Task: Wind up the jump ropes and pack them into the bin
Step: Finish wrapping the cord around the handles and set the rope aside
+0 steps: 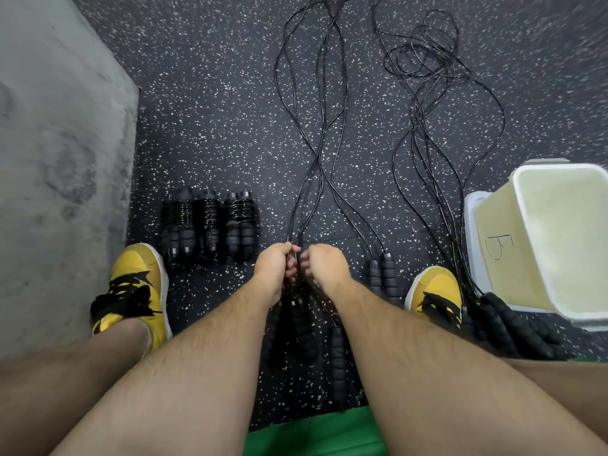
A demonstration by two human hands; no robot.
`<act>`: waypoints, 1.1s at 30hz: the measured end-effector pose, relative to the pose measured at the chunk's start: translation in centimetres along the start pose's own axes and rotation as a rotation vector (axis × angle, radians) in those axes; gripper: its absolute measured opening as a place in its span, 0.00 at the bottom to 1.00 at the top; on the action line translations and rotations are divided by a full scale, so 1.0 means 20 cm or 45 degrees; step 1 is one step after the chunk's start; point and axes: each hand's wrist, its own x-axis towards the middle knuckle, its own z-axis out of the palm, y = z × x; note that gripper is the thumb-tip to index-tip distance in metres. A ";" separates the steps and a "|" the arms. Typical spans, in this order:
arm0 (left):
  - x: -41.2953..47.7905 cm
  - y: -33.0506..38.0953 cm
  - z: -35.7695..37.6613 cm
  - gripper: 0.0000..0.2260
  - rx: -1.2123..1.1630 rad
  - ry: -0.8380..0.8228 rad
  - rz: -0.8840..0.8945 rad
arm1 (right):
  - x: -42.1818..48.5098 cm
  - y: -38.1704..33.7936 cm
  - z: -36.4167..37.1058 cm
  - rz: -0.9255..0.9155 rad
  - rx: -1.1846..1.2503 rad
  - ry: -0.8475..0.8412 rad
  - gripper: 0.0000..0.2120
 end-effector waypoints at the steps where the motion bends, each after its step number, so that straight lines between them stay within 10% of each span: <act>1: -0.04 0.03 -0.01 0.12 0.000 -0.039 -0.017 | -0.02 -0.07 0.00 0.011 0.135 -0.052 0.10; 20: -1.06 0.75 0.08 0.12 0.275 -0.325 0.695 | -0.90 -0.91 -0.25 -0.635 -0.185 0.189 0.13; 33: -1.67 1.12 0.12 0.10 0.475 -0.271 1.167 | -1.52 -1.26 -0.54 -0.925 -0.131 -0.030 0.11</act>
